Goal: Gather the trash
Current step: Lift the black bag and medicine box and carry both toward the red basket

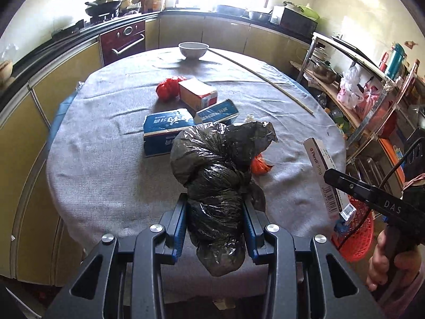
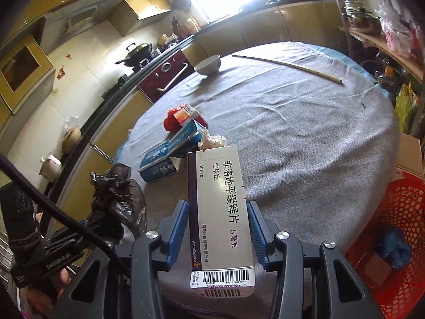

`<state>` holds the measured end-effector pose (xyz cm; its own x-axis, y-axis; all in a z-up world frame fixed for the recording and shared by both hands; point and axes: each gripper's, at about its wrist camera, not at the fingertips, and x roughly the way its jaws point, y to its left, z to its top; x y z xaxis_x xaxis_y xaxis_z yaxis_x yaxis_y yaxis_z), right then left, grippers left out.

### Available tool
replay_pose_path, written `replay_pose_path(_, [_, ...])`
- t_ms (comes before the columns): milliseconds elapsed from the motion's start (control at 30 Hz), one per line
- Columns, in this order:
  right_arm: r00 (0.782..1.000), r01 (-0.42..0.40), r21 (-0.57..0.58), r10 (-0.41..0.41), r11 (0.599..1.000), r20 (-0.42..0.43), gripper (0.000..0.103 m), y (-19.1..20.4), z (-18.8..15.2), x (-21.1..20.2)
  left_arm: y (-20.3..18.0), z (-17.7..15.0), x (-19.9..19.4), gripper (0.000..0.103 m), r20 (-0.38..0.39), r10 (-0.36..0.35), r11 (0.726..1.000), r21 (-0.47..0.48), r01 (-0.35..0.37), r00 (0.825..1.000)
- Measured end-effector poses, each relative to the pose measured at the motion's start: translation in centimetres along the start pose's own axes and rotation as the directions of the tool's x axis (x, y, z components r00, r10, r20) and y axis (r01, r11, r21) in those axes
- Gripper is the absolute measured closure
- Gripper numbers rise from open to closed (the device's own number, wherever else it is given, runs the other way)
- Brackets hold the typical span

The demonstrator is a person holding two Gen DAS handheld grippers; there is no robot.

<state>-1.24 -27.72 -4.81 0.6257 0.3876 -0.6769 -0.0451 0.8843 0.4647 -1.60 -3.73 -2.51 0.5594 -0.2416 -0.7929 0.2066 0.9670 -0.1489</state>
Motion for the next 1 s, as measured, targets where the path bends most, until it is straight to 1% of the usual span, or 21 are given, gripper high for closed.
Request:
replay_pose_path(233, [0.999, -0.019, 0.011, 0.019, 1.0, 0.037, 0.055, -0.5, -0.5, -1.8, -1.1, -0.2, -0.4, 0.064, 0.009, 0.015, 0.999, 0.033, -0.016, 1.0])
replay_pose_path(433, [0.998, -0.036, 0.012, 0.035, 0.999, 0.05, 0.055, -0.6, -0.7, -2.2, -1.1, -0.2, -0.2, 0.064, 0.002, 0.043, 0.999, 0.031, -0.043, 0.999])
replay_pose_path(600, [0.997, -0.047, 0.006, 0.046, 0.999, 0.055, 0.055, -0.4, -0.7, -2.4, -1.2, 0.0, -0.9, 0.064, 0.025, 0.061, 0.997, 0.038, -0.062, 0.998])
replay_pose_path(1000, [0.995, -0.064, 0.024, 0.062, 0.998, 0.08, 0.055, -1.7, -1.0, -3.5, -3.1, 0.0, -1.2, 0.064, 0.026, 0.069, 0.993, 0.09, -0.071, 0.997])
